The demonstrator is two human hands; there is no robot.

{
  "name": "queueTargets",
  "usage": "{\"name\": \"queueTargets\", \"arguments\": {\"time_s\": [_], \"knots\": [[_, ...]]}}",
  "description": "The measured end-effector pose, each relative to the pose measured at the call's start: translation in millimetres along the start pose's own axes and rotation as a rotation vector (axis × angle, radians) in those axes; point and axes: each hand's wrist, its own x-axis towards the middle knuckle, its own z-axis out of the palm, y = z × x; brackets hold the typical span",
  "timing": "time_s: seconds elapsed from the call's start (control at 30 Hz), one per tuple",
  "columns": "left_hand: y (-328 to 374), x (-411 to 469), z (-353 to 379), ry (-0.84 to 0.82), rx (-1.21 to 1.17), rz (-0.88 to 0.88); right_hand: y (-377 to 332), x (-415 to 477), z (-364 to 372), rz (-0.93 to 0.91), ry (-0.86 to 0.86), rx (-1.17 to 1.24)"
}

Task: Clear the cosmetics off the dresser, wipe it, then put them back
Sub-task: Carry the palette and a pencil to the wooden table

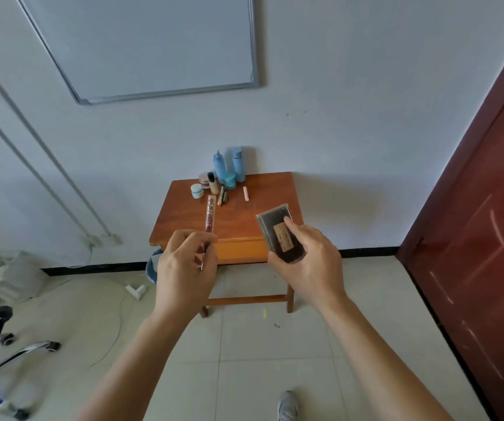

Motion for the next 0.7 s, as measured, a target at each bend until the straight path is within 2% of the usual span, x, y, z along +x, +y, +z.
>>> {"name": "queueTargets", "arguments": {"time_s": [0.27, 0.5, 0.7], "knots": [[-32, 162, 60, 0.036, 0.052, -0.064, 40, 175, 61, 0.036, -0.043, 0.034], [-105, 220, 104, -0.063, 0.073, -0.207, 66, 244, 137, 0.054, -0.171, 0.01], [-197, 276, 147, -0.163, 0.09, -0.236, 95, 282, 214, 0.187, -0.296, -0.058]]}}
